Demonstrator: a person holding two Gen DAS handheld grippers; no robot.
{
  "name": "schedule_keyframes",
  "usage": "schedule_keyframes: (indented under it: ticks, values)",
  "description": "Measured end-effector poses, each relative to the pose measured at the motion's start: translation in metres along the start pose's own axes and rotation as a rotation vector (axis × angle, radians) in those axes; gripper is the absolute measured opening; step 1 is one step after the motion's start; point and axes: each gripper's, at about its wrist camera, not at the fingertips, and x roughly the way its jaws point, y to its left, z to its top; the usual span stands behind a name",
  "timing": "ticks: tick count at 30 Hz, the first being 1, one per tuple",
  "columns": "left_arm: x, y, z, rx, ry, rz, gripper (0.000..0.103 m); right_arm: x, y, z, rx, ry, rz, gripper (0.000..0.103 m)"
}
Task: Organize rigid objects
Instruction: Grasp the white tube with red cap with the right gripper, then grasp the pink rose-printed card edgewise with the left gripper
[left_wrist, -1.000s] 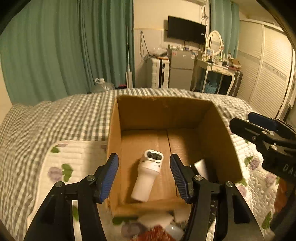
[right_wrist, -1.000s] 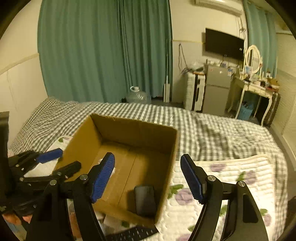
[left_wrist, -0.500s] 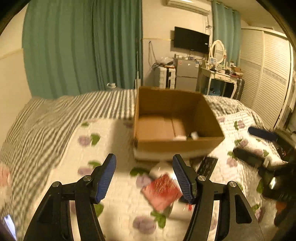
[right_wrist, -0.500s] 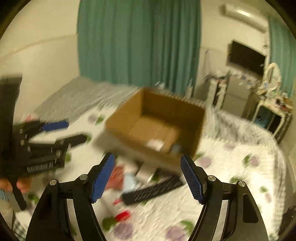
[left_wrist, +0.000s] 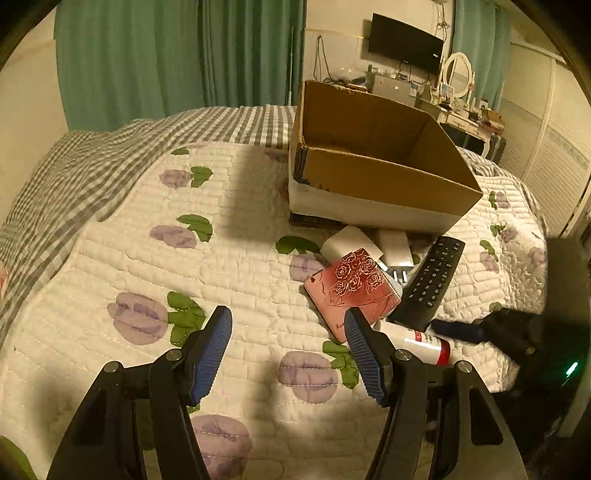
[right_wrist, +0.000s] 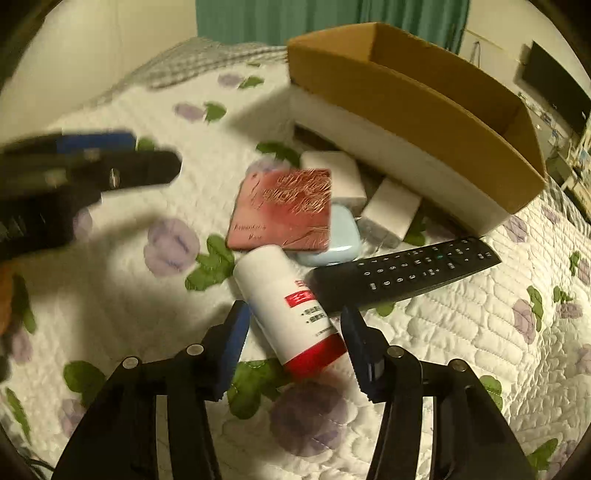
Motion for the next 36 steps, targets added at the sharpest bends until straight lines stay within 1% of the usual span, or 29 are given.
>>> schedule_keyframes:
  ticks: [6,8,10,14,20,22,25,29,32,34,36]
  values:
    - [0.004,0.000,0.000,0.005,0.012,0.011,0.066,0.012,0.007,0.001,-0.023,0.017,-0.034,0.052]
    - [0.006,-0.002,0.000,0.011,0.017,0.018,0.066,0.019,0.005,0.003,-0.022,0.031,-0.043,0.049]
    - [0.008,-0.003,-0.001,0.016,0.020,0.031,0.066,0.016,0.001,0.004,0.010,0.019,-0.025,0.047]
    - [0.012,0.000,-0.001,0.007,0.030,0.052,0.066,-0.013,-0.005,-0.004,0.045,-0.026,0.009,0.037]
    - [0.018,-0.007,0.001,0.032,0.048,0.071,0.066,-0.054,-0.025,-0.009,0.111,-0.107,0.022,0.036]
    - [0.018,-0.014,0.004,0.049,0.051,0.071,0.066,-0.066,-0.035,-0.004,0.133,-0.147,0.001,0.036]
    - [0.019,-0.025,0.013,0.059,0.050,0.037,0.066,-0.074,-0.057,0.008,0.167,-0.192,-0.056,0.036]
    - [0.030,-0.040,0.027,0.032,0.051,0.010,0.066,-0.073,-0.087,0.013,0.246,-0.216,-0.127,0.036]
    - [0.047,-0.055,0.028,0.041,0.081,-0.012,0.066,-0.068,-0.103,0.011,0.297,-0.200,-0.124,0.036]
    - [0.057,-0.065,0.022,0.088,0.100,-0.003,0.066,-0.063,-0.104,0.011,0.298,-0.191,-0.122,0.036]
    - [0.065,-0.070,0.013,0.141,0.125,0.021,0.066,-0.060,-0.103,0.011,0.293,-0.186,-0.115,0.036]
